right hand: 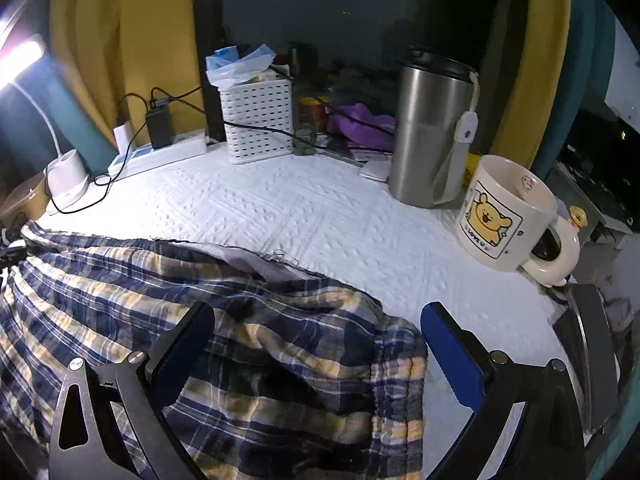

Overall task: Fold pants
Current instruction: 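Withdraw both tools from the folded plaid pants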

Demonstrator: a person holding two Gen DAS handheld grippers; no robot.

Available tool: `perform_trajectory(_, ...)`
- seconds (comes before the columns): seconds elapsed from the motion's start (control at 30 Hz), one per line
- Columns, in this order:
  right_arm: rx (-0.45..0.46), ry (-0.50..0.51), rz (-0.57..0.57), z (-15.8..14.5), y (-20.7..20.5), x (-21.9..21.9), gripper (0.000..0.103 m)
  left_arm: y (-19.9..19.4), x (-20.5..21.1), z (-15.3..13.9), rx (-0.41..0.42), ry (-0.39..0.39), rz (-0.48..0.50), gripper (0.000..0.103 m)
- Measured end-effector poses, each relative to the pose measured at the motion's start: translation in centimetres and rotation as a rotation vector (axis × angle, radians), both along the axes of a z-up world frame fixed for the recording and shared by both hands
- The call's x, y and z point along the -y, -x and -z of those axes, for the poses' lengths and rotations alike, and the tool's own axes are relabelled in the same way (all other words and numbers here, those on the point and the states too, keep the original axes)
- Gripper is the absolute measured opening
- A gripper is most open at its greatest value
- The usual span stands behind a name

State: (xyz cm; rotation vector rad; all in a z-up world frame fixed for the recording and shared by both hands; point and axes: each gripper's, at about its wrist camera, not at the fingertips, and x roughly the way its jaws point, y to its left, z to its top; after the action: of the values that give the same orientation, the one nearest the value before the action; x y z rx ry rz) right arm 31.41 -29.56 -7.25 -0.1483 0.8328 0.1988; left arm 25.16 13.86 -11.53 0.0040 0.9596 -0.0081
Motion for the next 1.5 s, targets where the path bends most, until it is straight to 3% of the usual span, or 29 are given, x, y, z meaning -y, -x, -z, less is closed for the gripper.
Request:
perform_trajectory(0.1,0.001,0.017,0.002,0.0,0.2,-0.1,0.103,-0.7,-1.1,0.0,-0.005,0.06,-0.034,0.012)
perform_trajectory(0.17,-0.001,0.016,0.008,0.0,0.3,0.1,0.103,-0.1,-1.8,-0.9,0.012,0.064,-0.062,0.036)
perform_trajectory(0.23,0.001,0.018,0.016,-0.1,0.5,0.4,0.103,0.9,-2.1,-1.8,0.03,0.057,-0.067,0.043)
perform_trajectory(0.4,0.007,0.022,0.014,-0.4,1.5,0.3,0.103,5.1,-2.3,-3.0,0.014,0.079,-0.056,0.045)
perform_trajectory(0.7,0.009,0.043,-0.014,-1.2,4.0,-0.7,0.103,11.6,1.2,-1.3,-0.034,0.096,0.038,0.045)
perform_trajectory(0.8,0.019,0.049,-0.026,-1.8,5.0,-0.8,0.103,13.0,1.5,-0.5,-0.019,0.121,0.054,0.041)
perform_trajectory(0.87,0.027,0.051,-0.03,-2.0,5.5,-0.9,0.103,13.6,1.4,0.2,-0.029,0.095,0.039,0.005)
perform_trajectory(0.93,0.03,0.051,-0.033,-2.3,6.1,-0.9,0.103,14.2,1.3,0.1,-0.009,0.077,0.026,0.0)
perform_trajectory(1.13,0.009,0.048,-0.043,-1.8,7.7,-1.1,0.103,16.7,0.3,-1.3,0.055,0.036,-0.039,0.0)
perform_trajectory(1.27,-0.019,0.055,-0.06,-0.9,8.3,-1.5,0.103,17.4,-0.1,-0.2,0.015,0.039,-0.053,0.0)
perform_trajectory(1.5,-0.005,0.042,-0.055,-1.2,8.4,-1.3,0.103,17.9,-0.4,-2.2,0.012,0.041,-0.053,0.001)
